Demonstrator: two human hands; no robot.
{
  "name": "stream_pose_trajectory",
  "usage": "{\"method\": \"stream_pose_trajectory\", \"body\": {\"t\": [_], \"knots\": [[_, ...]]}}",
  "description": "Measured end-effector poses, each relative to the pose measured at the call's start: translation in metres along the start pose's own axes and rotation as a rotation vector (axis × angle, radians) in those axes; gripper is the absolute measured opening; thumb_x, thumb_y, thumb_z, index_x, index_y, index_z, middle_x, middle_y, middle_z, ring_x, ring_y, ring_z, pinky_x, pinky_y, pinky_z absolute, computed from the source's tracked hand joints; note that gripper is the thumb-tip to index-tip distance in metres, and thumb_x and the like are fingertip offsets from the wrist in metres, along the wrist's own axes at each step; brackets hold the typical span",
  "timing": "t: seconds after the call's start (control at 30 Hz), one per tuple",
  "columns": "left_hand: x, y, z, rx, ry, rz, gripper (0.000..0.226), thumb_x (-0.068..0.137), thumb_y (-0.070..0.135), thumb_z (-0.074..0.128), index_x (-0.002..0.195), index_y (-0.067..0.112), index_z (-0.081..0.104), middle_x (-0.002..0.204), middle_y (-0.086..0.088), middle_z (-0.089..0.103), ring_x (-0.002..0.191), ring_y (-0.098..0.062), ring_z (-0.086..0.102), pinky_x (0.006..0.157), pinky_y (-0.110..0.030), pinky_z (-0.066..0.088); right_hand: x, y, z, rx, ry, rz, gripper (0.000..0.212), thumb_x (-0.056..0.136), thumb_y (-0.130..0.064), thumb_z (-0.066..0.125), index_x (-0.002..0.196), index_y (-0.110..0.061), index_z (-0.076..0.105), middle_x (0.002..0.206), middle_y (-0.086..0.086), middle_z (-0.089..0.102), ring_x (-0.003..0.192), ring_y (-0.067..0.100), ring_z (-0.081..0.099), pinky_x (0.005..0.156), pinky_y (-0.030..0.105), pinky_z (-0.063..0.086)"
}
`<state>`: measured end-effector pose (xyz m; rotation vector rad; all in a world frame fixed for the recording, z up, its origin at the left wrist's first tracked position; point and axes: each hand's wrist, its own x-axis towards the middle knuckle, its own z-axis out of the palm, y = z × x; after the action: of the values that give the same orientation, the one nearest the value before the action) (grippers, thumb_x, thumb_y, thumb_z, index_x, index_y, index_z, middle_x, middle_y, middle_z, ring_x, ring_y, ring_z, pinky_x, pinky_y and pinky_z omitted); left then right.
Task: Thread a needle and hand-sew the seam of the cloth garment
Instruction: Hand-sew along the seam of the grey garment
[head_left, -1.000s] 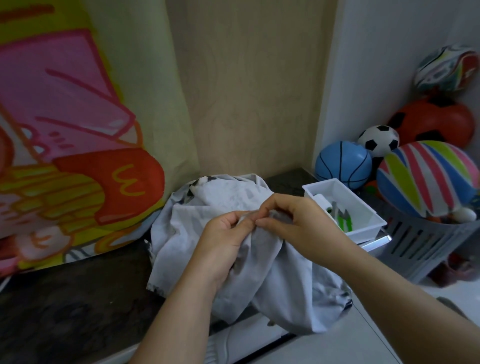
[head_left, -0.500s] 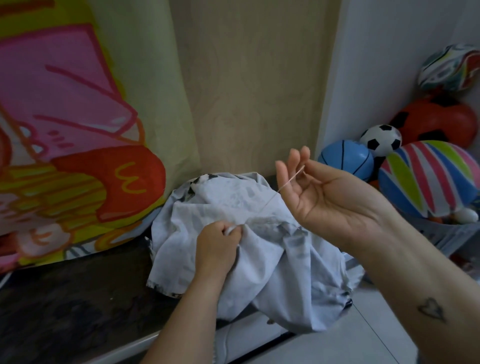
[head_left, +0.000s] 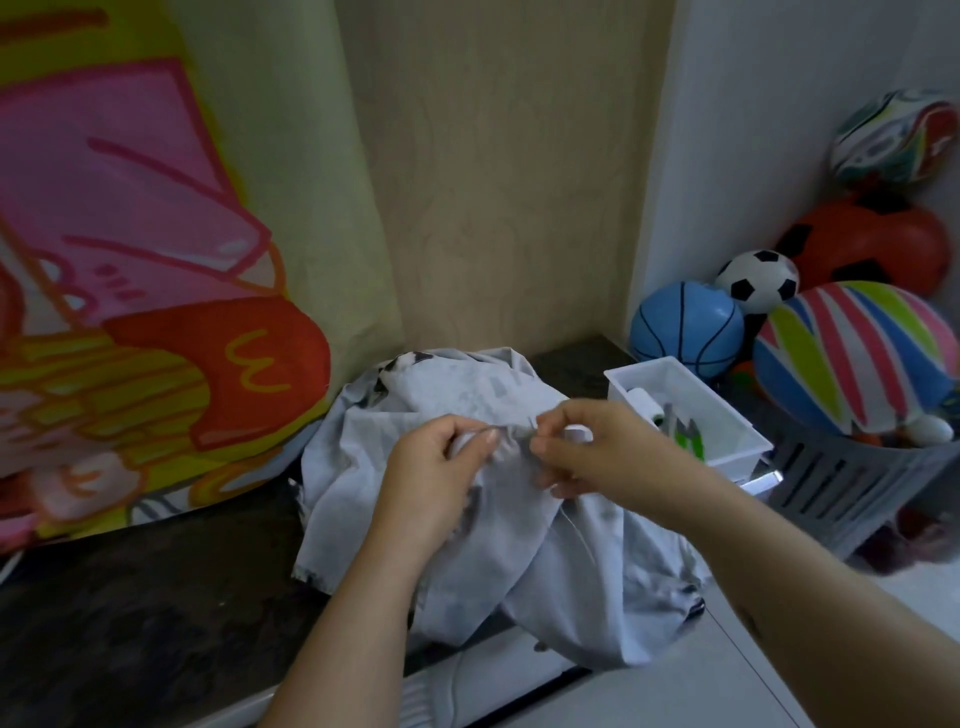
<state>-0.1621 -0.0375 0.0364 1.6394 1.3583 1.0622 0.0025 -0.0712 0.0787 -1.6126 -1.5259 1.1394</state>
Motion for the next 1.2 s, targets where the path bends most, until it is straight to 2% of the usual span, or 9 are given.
{"method": "stream_pose_trajectory", "body": {"t": [0.07,0.2,0.43,0.53,0.63,0.73,0.9,1.1,1.2], "knots": [[-0.004,0.005,-0.004,-0.034,-0.017,0.024,0.009,0.090,0.025,0.064,0.083,0.023,0.068,0.081,0.009,0.069,0.074,0.003,0.063,0.060,-0.007,0.046,0.005,0.010,0.000,-0.171,0.041,-0.039,0.008,0.087,-0.023,0.064,0.083,-0.016,0.066,0.078,-0.001,0.071,0.077,0.014,0.069,0.080,0.030,0.057],[-0.007,0.007,-0.008,-0.041,-0.050,-0.001,0.011,0.089,0.022,0.065,0.079,0.022,0.069,0.076,0.011,0.069,0.066,0.007,0.061,0.056,-0.004,0.044,0.008,0.014,-0.011,-0.141,0.120,-0.072,0.007,0.087,-0.018,0.065,0.083,-0.013,0.067,0.076,0.001,0.073,0.071,0.009,0.069,0.076,0.018,0.054],[-0.007,0.005,-0.005,-0.121,-0.084,-0.095,0.010,0.089,0.020,0.065,0.082,0.022,0.072,0.070,0.013,0.071,0.066,0.006,0.064,0.062,-0.008,0.047,0.010,0.020,-0.013,-0.208,0.173,-0.041,0.010,0.088,-0.024,0.064,0.078,-0.025,0.065,0.077,-0.006,0.069,0.071,0.007,0.065,0.079,0.023,0.053],[-0.007,0.005,-0.005,-0.127,-0.061,-0.115,0.009,0.089,0.021,0.065,0.088,0.020,0.074,0.073,0.009,0.073,0.072,-0.001,0.067,0.065,-0.011,0.051,0.005,0.009,-0.013,-0.273,0.299,-0.161,0.013,0.089,-0.028,0.062,0.077,-0.033,0.062,0.082,-0.016,0.063,0.077,0.004,0.060,0.075,0.018,0.047],[-0.007,0.007,-0.005,-0.096,-0.051,-0.129,0.011,0.090,0.024,0.064,0.092,0.019,0.073,0.076,0.011,0.071,0.075,-0.001,0.064,0.063,-0.012,0.048,-0.004,-0.002,-0.005,-0.277,0.141,-0.186,0.010,0.088,-0.020,0.062,0.079,-0.024,0.065,0.071,-0.007,0.069,0.060,0.004,0.064,0.057,0.008,0.047],[-0.008,0.008,-0.004,-0.099,-0.040,-0.120,0.008,0.091,0.022,0.063,0.092,0.024,0.071,0.081,0.014,0.069,0.077,0.004,0.061,0.060,-0.004,0.045,-0.007,-0.003,0.007,-0.329,0.002,-0.144,0.010,0.087,-0.018,0.058,0.083,-0.016,0.068,0.067,-0.003,0.071,0.057,0.010,0.065,0.062,0.016,0.053],[-0.009,0.009,-0.005,-0.130,-0.044,-0.116,0.008,0.090,0.021,0.064,0.094,0.021,0.071,0.078,0.014,0.068,0.074,0.005,0.060,0.060,-0.002,0.044,-0.004,0.000,0.012,-0.328,-0.001,-0.122,0.012,0.086,-0.017,0.058,0.081,-0.015,0.068,0.065,-0.003,0.070,0.053,0.008,0.064,0.060,0.013,0.051],[-0.008,0.009,-0.005,-0.137,-0.050,-0.103,0.011,0.089,0.022,0.065,0.082,0.030,0.067,0.078,0.018,0.068,0.069,0.013,0.061,0.062,-0.003,0.045,-0.001,0.002,0.013,-0.326,-0.023,-0.097,0.011,0.089,-0.021,0.059,0.085,-0.015,0.068,0.067,-0.004,0.071,0.053,0.005,0.064,0.062,0.015,0.053],[-0.008,0.008,-0.005,-0.128,-0.050,-0.094,0.010,0.089,0.022,0.065,0.083,0.030,0.068,0.081,0.018,0.069,0.075,0.010,0.062,0.064,-0.004,0.045,-0.001,0.001,0.012,-0.322,-0.030,-0.086,0.011,0.089,-0.021,0.059,0.086,-0.015,0.068,0.067,-0.005,0.070,0.052,0.003,0.063,0.063,0.017,0.053]]}}
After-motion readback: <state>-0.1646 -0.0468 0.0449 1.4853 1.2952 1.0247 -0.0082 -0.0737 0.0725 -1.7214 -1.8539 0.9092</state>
